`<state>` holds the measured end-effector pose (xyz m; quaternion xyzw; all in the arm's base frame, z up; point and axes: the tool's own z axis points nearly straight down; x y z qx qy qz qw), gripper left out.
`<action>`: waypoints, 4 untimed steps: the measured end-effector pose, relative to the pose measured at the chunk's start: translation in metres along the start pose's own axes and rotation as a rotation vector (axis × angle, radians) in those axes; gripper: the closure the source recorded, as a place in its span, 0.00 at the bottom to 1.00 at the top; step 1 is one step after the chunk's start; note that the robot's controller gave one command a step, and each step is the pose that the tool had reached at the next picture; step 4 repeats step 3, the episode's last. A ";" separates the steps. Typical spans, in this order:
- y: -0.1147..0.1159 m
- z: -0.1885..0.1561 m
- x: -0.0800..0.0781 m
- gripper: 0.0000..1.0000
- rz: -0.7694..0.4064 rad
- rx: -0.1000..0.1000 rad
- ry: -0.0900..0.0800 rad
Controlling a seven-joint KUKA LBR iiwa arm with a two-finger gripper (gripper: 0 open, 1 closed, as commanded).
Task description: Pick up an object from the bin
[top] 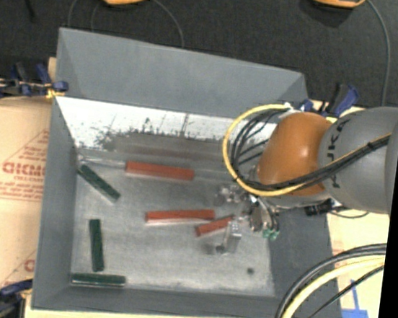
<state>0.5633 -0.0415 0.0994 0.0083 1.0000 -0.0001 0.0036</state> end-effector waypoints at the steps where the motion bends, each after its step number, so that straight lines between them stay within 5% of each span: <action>1: -0.048 0.027 -0.055 1.00 0.083 0.001 0.001; 2: -0.048 0.027 -0.055 1.00 0.082 0.001 0.001; 3: -0.015 -0.111 -0.069 1.00 0.053 0.001 0.001; 4: -0.015 -0.111 -0.069 1.00 0.053 0.001 0.001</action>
Offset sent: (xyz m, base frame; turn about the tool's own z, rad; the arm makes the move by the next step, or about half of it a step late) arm 0.0000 0.0000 0.0000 0.0000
